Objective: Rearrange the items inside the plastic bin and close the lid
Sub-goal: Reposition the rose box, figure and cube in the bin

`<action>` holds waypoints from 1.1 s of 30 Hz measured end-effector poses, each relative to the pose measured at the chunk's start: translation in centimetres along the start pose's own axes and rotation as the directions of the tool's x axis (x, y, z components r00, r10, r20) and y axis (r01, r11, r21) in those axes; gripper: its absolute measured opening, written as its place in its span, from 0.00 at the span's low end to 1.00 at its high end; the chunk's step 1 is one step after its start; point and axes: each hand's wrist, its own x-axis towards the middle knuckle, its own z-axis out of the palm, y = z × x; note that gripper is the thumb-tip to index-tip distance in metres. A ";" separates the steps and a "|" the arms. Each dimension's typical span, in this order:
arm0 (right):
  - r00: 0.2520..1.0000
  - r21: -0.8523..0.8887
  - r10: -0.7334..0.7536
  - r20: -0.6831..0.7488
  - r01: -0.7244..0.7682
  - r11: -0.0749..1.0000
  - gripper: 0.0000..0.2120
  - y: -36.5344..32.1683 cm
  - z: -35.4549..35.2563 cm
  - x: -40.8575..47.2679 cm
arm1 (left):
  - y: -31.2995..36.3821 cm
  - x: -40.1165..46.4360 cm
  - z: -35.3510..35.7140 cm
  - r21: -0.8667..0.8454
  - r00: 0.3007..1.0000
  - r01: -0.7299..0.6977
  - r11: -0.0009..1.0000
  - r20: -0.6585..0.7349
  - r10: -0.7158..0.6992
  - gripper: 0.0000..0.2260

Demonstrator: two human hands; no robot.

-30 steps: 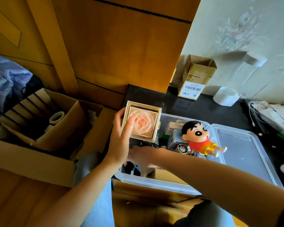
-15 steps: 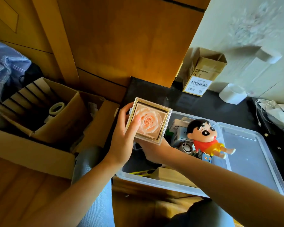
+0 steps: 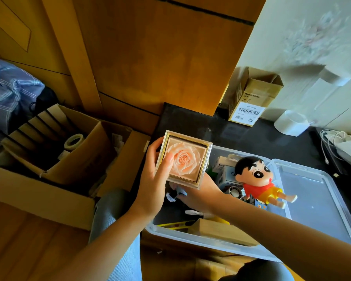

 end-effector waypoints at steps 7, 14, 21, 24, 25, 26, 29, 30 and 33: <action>0.775 0.219 -0.156 0.612 0.024 0.975 0.14 -1.7 -0.1 1.4 | -0.3 0.0 -0.5 -0.024 0.999 0.015 1.000 -0.045 -0.016 0.15; 0.674 -0.072 -0.085 0.734 0.201 0.977 0.03 -4.5 2.7 3.1 | -0.2 -0.1 -0.2 -0.007 0.999 0.016 1.000 -0.052 -0.016 0.21; 0.822 0.105 -0.016 0.570 -0.054 0.993 0.13 -3.0 -0.6 2.0 | -0.5 -0.1 -0.6 -0.040 0.999 0.018 0.999 -0.050 -0.020 0.24; 0.904 0.296 0.021 0.427 -0.162 0.941 0.11 -1.3 -3.5 -0.2 | -0.9 0.0 -0.8 -0.053 0.997 0.034 0.998 -0.061 -0.037 0.23; 0.922 0.381 0.033 0.385 -0.191 0.905 0.09 -0.7 -4.4 -1.1 | -0.9 0.0 -0.8 -0.048 0.997 0.032 0.998 -0.070 -0.035 0.23; 0.936 0.462 0.062 0.347 -0.228 0.857 0.07 -0.3 -5.2 -2.0 | -1.0 0.1 -0.8 -0.045 0.996 0.027 0.999 -0.079 -0.030 0.22; 0.950 0.624 0.245 0.196 -0.313 0.716 0.09 0.7 -6.4 -4.0 | -0.9 0.1 -0.7 -0.058 0.996 0.024 0.998 -0.087 -0.029 0.21; 0.939 0.642 0.315 0.136 -0.326 0.694 0.10 1.0 -6.6 -4.4 | -0.9 0.1 -0.6 -0.057 0.996 0.023 0.998 -0.087 -0.028 0.22; 0.860 0.624 0.506 -0.071 -0.358 0.695 0.12 1.9 -6.8 -4.8 | -0.7 -0.1 -0.5 -0.029 0.997 0.014 0.999 -0.074 -0.016 0.23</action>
